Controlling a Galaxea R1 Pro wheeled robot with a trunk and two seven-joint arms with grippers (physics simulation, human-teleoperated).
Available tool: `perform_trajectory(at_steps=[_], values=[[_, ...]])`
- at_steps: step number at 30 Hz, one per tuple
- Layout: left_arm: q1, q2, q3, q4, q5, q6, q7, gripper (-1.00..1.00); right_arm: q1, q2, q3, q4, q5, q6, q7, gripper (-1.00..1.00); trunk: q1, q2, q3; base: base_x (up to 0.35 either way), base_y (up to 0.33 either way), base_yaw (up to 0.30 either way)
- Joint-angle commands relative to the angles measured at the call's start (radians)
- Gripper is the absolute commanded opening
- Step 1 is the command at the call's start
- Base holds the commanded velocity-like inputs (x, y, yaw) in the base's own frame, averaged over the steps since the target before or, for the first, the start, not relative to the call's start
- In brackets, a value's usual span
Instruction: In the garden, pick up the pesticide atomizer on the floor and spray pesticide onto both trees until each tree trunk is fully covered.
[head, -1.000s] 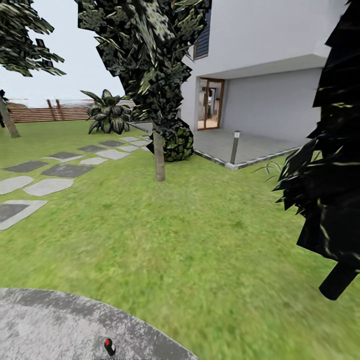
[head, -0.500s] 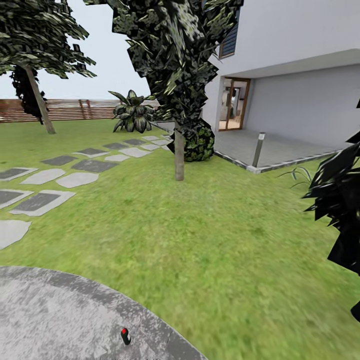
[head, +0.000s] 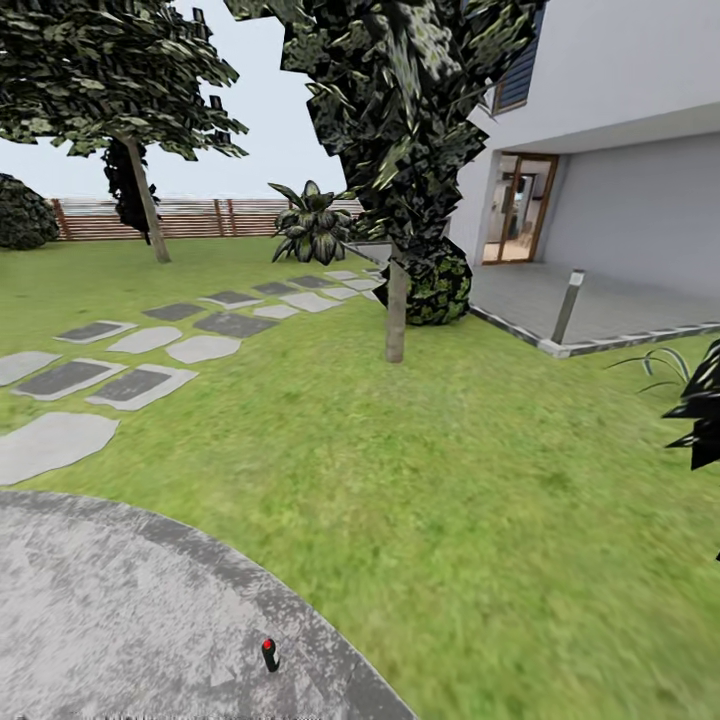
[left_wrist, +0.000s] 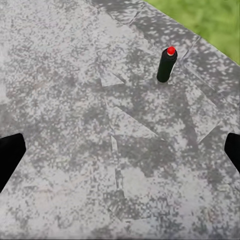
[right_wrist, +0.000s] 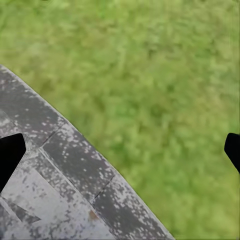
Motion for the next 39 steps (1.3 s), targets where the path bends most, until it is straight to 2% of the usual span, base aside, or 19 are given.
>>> perform_trajectory(at_steps=[1, 17, 20, 23, 26, 28, 30, 32, 35, 39], values=[[-0.001, 0.000, -0.002, 0.001, 0.010, -0.003, -0.001, 1.00, 0.000, 0.000, 0.000, 0.000, 0.000, -0.003, 0.000, 1.00, 0.000, 0.000, -0.001, 0.000, -0.001, 0.277], [-0.003, -0.002, -0.002, -0.002, 0.012, 0.007, 0.000, 1.00, 0.000, 0.000, 0.000, -0.005, 0.000, -0.003, -0.001, 1.00, 0.000, 0.000, -0.001, 0.000, 0.000, 0.255], [-0.015, -0.003, -0.003, -0.008, 0.010, 0.012, 0.002, 1.00, 0.000, 0.000, 0.001, -0.008, 0.000, -0.002, -0.001, 1.00, 0.000, 0.000, -0.001, 0.000, 0.000, 0.088], [-0.062, -0.004, -0.004, -0.012, 0.008, 0.033, 0.001, 1.00, -0.011, 0.001, 0.002, -0.052, 0.002, 0.001, -0.001, 1.00, 0.000, 0.000, -0.001, 0.000, 0.000, 0.023], [-0.145, -0.002, -0.006, -0.007, 0.006, 0.094, -0.001, 1.00, -0.053, 0.000, 0.002, -0.118, 0.004, 0.008, 0.000, 1.00, 0.000, 0.000, -0.001, 0.000, 0.000, 0.008], [-0.206, -0.002, -0.006, -0.009, 0.005, 0.166, -0.003, 1.00, -0.103, -0.001, 0.003, -0.145, 0.005, 0.014, 0.001, 1.00, 0.000, 0.000, -0.001, 0.000, 0.000, 0.003], [-0.241, -0.004, -0.007, -0.012, 0.002, 0.218, -0.003, 1.00, -0.148, -0.002, 0.003, -0.154, 0.006, 0.033, 0.001, 1.00, 0.000, 0.000, -0.001, 0.000, 0.000, 0.001], [-0.273, -0.005, -0.011, -0.014, -0.001, 0.266, -0.004, 1.00, -0.214, -0.003, 0.003, -0.161, 0.004, 0.112, 0.004, 1.00, 0.000, 0.000, -0.001, 0.000, 0.000, 0.000], [-0.279, -0.004, -0.018, -0.014, -0.002, 0.280, -0.005, 1.00, -0.249, -0.002, 0.004, -0.165, 0.004, 0.199, 0.007, 1.00, 0.000, 0.000, -0.001, 0.000, 0.000, 0.000], [-0.280, -0.005, -0.021, -0.016, -0.002, 0.282, -0.006, 1.00, -0.255, -0.001, 0.006, -0.168, 0.003, 0.216, 0.010, 1.00, 0.000, 0.000, -0.001, 0.000, 0.000, 0.000]])
